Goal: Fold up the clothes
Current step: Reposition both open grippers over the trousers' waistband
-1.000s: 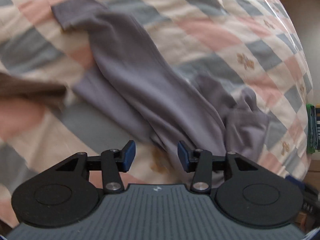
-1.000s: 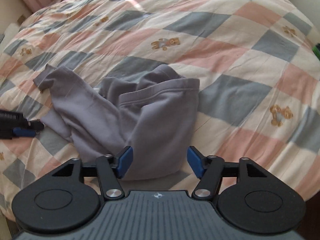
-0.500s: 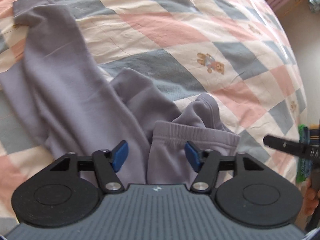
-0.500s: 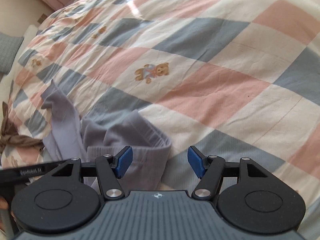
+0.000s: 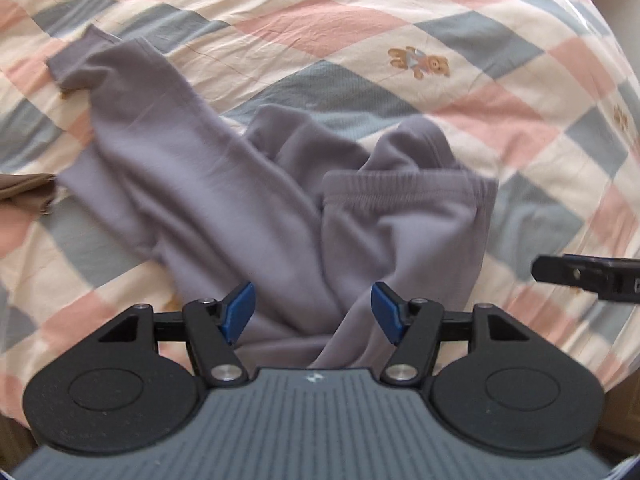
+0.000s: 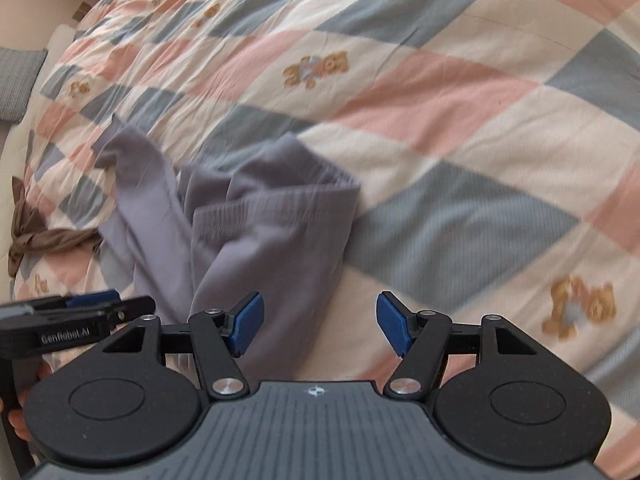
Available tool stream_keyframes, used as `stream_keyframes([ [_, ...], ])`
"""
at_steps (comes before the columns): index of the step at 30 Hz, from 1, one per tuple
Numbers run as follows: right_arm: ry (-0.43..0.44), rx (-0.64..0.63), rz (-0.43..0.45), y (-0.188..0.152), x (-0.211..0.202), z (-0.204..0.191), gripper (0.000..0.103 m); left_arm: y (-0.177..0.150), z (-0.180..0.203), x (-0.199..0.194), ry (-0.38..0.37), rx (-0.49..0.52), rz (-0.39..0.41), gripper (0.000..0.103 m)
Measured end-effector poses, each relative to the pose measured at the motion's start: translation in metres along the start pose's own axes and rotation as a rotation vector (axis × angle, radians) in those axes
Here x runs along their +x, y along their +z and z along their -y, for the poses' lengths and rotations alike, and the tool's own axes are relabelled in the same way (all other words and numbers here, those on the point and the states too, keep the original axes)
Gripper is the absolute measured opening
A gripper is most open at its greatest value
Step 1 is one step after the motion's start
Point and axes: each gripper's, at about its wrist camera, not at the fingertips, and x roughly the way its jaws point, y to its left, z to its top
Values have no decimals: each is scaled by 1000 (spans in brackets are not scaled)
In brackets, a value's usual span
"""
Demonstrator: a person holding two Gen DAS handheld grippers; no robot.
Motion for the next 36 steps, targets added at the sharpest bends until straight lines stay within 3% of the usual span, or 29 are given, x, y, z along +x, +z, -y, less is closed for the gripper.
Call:
stream_keyframes([
  [13, -41, 26, 146, -116, -58, -46, 69, -88, -32, -82, -5, 46, 104, 60],
  [22, -33, 23, 156, -138, -76, -37, 71, -119, -33, -96, -3, 33, 112, 61],
  [26, -27, 12, 126, -114, -70, -13, 71, -107, -23, -84, -70, -43, 135, 61],
  [31, -8, -31, 62, -56, -53, 31, 71, -83, -13, -55, -162, -141, 171, 61],
  [36, 83, -56, 12, 27, -11, 54, 71, -23, -6, 5, -187, -219, 173, 60],
])
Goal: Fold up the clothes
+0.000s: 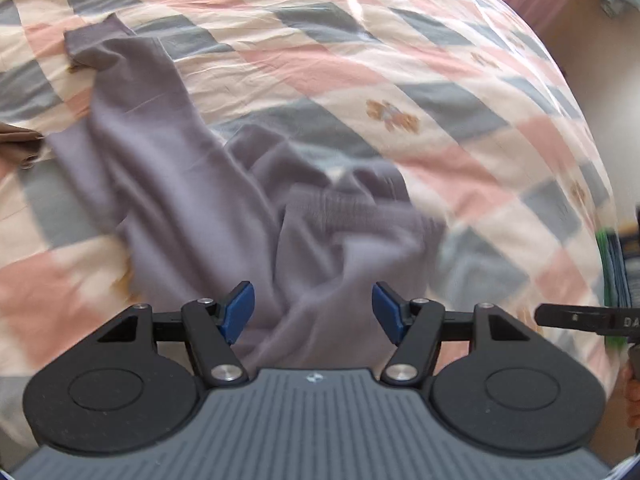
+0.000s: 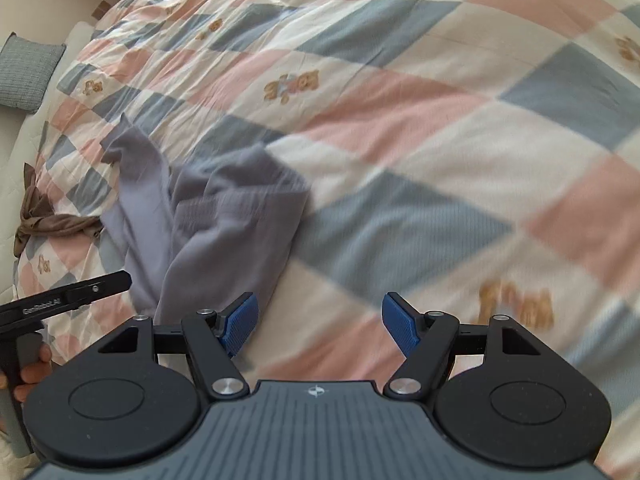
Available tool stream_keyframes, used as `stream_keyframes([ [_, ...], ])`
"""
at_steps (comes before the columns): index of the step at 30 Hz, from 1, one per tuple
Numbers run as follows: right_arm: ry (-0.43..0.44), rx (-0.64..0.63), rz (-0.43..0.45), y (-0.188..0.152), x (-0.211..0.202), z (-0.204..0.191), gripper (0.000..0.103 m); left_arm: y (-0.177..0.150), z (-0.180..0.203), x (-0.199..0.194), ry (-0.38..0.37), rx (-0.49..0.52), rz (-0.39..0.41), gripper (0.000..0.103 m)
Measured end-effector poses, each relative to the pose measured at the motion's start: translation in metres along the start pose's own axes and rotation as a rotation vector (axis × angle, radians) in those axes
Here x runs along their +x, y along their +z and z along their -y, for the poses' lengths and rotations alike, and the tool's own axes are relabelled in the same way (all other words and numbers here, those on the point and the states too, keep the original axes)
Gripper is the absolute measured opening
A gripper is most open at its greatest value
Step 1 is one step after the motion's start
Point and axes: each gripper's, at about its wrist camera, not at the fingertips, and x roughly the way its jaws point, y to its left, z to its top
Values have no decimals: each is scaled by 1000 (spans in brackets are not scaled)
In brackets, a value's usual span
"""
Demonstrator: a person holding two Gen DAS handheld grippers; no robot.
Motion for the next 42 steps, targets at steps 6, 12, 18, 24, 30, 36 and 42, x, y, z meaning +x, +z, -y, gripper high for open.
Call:
stream_keyframes([
  [6, 131, 6, -78, 95, 68, 21, 71, 31, -6, 72, 19, -67, -47, 60],
  [12, 239, 72, -214, 136, 151, 15, 71, 5, 6, 68, 0, -60, -2, 0],
  [18, 246, -7, -257, 122, 154, 10, 7, -88, 64, -29, -81, 123, 117, 0],
  [24, 127, 1, -256, 80, 102, 57, 11, -188, 103, -21, -48, 182, -99, 5],
  [30, 186, 82, -233, 74, 88, 82, 59, -198, 144, -3, 77, 366, -48, 40],
  [36, 149, 65, -214, 82, 106, 79, 68, -220, 169, 28, 152, 631, -41, 42],
  [42, 227, 94, -207, 75, 120, 81, 69, -271, 175, 67, 330, 919, -34, 43],
])
